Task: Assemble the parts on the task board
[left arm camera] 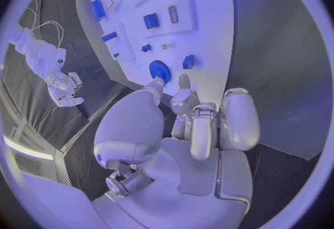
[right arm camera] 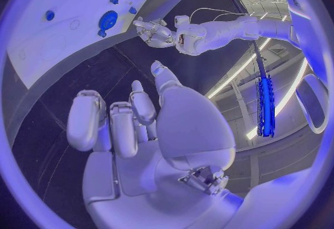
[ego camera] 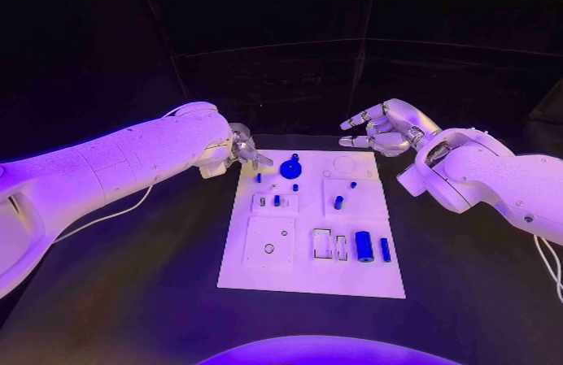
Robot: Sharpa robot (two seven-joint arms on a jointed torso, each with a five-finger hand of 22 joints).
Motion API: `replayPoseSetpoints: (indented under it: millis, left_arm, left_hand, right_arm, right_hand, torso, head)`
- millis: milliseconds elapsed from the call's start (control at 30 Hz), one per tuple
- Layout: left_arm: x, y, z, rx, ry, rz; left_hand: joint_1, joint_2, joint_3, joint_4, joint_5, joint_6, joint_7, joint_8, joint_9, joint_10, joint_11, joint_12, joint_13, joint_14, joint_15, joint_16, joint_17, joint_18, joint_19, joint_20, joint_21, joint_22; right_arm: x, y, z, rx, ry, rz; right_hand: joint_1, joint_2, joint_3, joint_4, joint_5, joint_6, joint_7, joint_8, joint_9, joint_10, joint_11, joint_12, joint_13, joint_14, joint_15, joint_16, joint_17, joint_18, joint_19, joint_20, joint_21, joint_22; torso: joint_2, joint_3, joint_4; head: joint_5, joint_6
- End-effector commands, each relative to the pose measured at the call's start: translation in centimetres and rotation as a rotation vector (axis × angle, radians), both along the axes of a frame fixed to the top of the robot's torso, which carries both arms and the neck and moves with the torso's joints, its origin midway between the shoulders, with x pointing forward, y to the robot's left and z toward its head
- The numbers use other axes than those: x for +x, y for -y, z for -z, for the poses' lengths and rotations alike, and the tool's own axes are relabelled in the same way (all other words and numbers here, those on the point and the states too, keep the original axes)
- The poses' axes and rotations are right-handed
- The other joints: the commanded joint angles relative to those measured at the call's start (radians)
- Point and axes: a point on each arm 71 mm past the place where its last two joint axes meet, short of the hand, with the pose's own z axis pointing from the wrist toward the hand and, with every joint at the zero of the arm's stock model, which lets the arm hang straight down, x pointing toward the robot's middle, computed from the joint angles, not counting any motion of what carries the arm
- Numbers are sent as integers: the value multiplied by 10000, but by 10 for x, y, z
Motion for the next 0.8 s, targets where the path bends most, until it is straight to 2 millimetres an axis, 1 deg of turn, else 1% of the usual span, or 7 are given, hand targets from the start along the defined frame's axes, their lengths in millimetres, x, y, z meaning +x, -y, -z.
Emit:
replayPoseSetpoints:
  millis: [33, 300, 500, 567, 733, 800]
  left_arm:
    - [3, -1, 1, 295, -236, 148]
    - [9, -1, 6, 468, -562, 131]
    - [12, -1, 10, 536, -724, 88]
    - [12, -2, 12, 543, -757, 69]
    - [12, -1, 13, 544, -808, 84]
    - [12, -1, 14, 552, -832, 92]
  left_hand:
    - [116, -16, -94, -3, -16, -52, 17, -40, -16, -64, -15, -6, 16, 1039, 90, 31, 2634, 33, -71, 12, -71, -25]
    - [123, -36, -151, 0, -19, -63, 27, -58, -25, -89, -5, -20, -8, 1039, 99, 31, 2634, 31, -68, 20, -65, -11]
    - [140, -44, -172, -7, -20, -60, 29, -62, -27, -86, -3, -7, 8, 1039, 102, 31, 2634, 27, -63, 24, -56, 6]
    - [157, -47, -186, -16, -20, -56, 29, -64, -29, -88, -2, -4, 9, 1039, 104, 31, 2634, 27, -62, 27, -55, 10]
    - [192, -47, -209, -32, -20, -45, 30, -67, -31, -93, 0, -2, 8, 1039, 107, 31, 2634, 27, -63, 31, -57, 10]
    - [195, -47, -211, -34, -20, -45, 30, -67, -32, -93, 0, 0, 10, 1039, 108, 31, 2634, 27, -62, 32, -55, 13]
  right_arm:
    - [0, -2, -1, 37, 5, -113]
    - [0, -2, -1, 32, -6, -131]
    - [0, -2, -1, 29, -6, -133]
    - [0, -2, -1, 33, 6, -128]
    - [0, -1, -1, 32, 16, -113]
    - [0, -1, -1, 32, 17, -114]
  right_hand:
    - [9, 63, -67, -7, 65, 61, -17, 56, -3, -51, 9, -66, -9, 647, -20, -45, 769, -38, -71, -12, -31, -8]
    - [9, 63, -67, -7, 65, 61, -17, 56, -3, -51, 9, -66, -9, 647, -20, -45, 769, -38, -71, -12, -31, -8]
    - [18, 78, -64, -7, 73, 57, -17, 55, -4, -52, 9, -66, -7, 645, -21, -49, 765, -37, -73, -13, -35, -14]
    - [18, 78, -64, -7, 73, 57, -17, 55, -4, -52, 9, -67, -8, 645, -21, -50, 763, -37, -73, -13, -35, -15]
    - [21, 89, -62, -6, 79, 53, -16, 53, -5, -73, 8, -97, -38, 635, -21, -72, 717, -36, -75, -13, -37, -18]
    - [21, 89, -62, -6, 79, 53, -16, 53, -5, -73, 8, -97, -38, 635, -21, -72, 717, -36, -75, -13, -37, -18]
  torso:
    - [-9, 4, 4]
    - [-1, 4, -4]
    - [-8, 9, 11]
    - [-11, 5, 23]
    - [-8, -2, 17]
    - [-9, 3, 12]
  head:
    - [1, -8]
    - [21, -16]
    - [5, -43]
    - [5, -64]
    - [5, -84]
    - [7, -88]
